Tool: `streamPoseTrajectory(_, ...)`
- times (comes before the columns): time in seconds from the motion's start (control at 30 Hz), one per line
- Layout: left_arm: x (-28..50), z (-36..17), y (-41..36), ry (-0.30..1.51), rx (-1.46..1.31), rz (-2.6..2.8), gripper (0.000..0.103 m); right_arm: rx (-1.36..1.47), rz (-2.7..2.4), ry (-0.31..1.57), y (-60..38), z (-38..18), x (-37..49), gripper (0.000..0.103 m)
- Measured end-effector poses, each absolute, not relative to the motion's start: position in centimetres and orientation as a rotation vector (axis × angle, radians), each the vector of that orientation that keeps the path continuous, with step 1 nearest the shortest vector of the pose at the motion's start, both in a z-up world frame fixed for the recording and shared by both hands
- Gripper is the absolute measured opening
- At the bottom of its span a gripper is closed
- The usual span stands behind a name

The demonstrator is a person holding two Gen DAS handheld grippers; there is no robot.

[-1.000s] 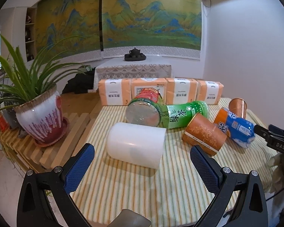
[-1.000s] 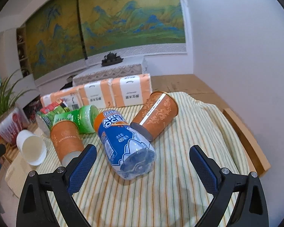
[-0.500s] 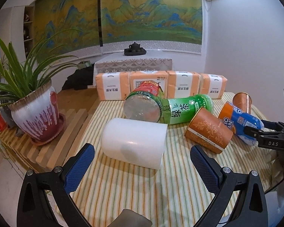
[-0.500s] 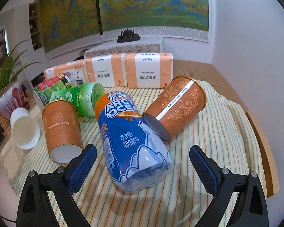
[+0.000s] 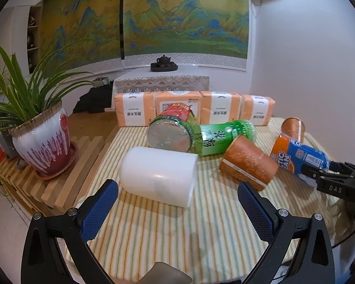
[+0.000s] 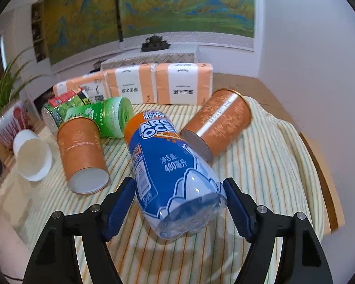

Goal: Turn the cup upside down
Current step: 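Lift the blue-labelled bottle off the table with the right gripper, then close the left gripper on the bottle while the right gripper releases it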

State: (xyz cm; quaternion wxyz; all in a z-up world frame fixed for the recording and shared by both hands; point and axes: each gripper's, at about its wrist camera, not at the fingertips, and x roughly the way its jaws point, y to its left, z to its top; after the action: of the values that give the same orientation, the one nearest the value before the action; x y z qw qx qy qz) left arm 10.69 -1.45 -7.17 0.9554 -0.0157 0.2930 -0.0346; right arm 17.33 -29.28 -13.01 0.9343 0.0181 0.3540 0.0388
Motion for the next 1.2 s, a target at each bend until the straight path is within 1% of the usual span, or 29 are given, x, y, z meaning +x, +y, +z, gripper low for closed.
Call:
streamPoseTrajectory(0.27, 7.5, -7.1, -1.7, 0.580, -0.037, -0.106, 0.102, 0.129, -0.033, 0.684, -27.6, -12.8, 10.6, 0.072)
streamPoseTrajectory(0.57, 5.1, -7.0, -0.7, 0.577, -0.042, -0.097, 0.102, 0.255, -0.024, 0.706, -25.1, -13.3, 8.8, 0.073)
streamPoseTrajectory(0.63, 4.8, -7.0, -0.5, 0.581, -0.041, -0.099, 0.102, 0.293, 0.012, 0.707, -24.8, -13.3, 8.6, 0.076)
streamPoseTrajectory(0.7, 4.7, -7.2, -0.7, 0.584, -0.026, -0.098, 0.102, 0.336, 0.048, 0.703, -24.9, -13.3, 8.1, 0.081)
streamPoseTrajectory(0.97, 2.9, -9.3, -3.8, 0.631, -0.039, -0.175, 0.102, 0.494, 0.048, 0.587, -29.3, -11.7, 4.4, 0.086)
streamPoseTrajectory(1.13, 1.7, -9.4, -6.7, 0.610, -0.081, -0.233, 0.102, 0.544, 0.023, 0.578, -31.9, -12.4, 2.7, 0.086)
streamPoseTrajectory(1.2, 2.0, -9.7, -8.0, 0.628, -0.102, -0.257, 0.102, 0.563, 0.011, 0.583, -32.8, -12.8, 2.5, 0.086)
